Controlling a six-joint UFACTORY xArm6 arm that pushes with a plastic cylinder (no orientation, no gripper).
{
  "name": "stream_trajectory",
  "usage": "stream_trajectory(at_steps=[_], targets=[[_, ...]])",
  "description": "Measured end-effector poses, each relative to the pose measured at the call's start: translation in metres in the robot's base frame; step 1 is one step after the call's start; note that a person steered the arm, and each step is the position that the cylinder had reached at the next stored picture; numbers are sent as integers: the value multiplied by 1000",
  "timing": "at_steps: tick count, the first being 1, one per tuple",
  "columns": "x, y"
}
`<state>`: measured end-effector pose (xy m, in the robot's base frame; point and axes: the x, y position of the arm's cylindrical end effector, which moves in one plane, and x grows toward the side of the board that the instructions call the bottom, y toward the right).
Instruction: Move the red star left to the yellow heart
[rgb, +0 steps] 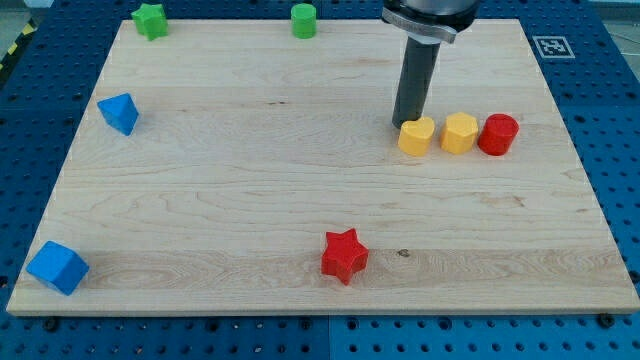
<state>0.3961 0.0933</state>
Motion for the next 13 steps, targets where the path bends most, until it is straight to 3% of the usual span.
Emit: stream_trajectory(at_steps=[1,2,5,7,11,13], targets=[[-14,-44],[4,-50],[127,-18],[221,-29],[184,-143],[158,-107]])
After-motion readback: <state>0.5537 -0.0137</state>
